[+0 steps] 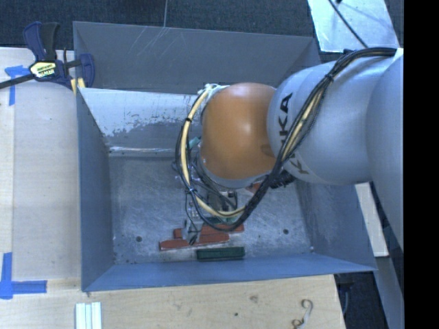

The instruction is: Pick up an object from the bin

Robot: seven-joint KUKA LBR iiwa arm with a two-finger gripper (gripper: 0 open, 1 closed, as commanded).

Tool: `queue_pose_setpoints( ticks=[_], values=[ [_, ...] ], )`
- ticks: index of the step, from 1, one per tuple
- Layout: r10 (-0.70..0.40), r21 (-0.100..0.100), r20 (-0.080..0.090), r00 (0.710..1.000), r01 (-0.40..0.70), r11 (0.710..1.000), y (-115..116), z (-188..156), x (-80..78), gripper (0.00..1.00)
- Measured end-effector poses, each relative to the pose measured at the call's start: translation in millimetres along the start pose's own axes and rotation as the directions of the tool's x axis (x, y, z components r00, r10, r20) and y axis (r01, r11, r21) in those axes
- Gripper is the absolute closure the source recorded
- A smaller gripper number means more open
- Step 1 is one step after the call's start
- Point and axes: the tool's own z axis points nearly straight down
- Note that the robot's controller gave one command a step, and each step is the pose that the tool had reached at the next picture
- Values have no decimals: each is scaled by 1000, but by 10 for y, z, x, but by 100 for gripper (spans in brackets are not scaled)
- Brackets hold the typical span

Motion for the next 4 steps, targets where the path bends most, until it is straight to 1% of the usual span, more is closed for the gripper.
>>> queue_pose_setpoints(
  ticks=[1, 2, 3, 4],
  values=[
    [55, 1, 1, 999, -55, 999, -635, 913, 22, 0],
    [152, -4, 11, 988, -152, 988, -486, 564, 134, 0],
    [273, -2, 5, 962, -273, 962, -667, 576, 187, 0],
    [440, -1, 1, 898, -440, 898, -691, 872, 89, 0]
  ],
)
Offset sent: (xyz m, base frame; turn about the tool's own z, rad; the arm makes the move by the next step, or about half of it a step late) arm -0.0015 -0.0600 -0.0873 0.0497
